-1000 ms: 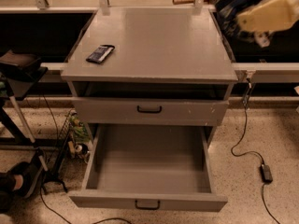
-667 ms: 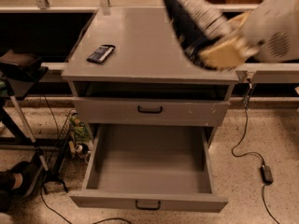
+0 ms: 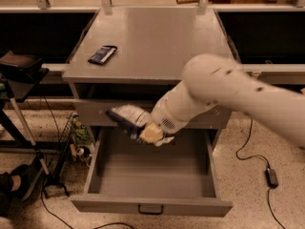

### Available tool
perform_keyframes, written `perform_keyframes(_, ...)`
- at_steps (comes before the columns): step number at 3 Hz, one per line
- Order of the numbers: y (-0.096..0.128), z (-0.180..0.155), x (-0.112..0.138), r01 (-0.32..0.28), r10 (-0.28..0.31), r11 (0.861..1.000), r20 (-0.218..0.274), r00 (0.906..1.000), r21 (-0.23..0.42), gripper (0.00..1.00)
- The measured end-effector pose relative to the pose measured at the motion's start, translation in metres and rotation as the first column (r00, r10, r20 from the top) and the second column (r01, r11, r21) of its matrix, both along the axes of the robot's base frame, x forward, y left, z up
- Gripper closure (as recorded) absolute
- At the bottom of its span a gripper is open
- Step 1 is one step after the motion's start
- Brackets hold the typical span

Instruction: Place blue chip bag into middle drawer

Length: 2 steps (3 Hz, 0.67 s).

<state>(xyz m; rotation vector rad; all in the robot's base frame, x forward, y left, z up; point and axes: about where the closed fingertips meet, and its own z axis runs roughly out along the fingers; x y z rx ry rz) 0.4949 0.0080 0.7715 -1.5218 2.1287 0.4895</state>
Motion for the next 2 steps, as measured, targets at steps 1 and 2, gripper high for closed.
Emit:
perform_keyframes(1,0.034,-0.111,-0.014,-0.105,0.089,0.991,-0.169,0.9816,-0.083,1.00)
perform_keyframes(2,0.059,-0.179,-0.023,-0.147,0.108,0.981,-0.273,0.9560,-0.128,1.00)
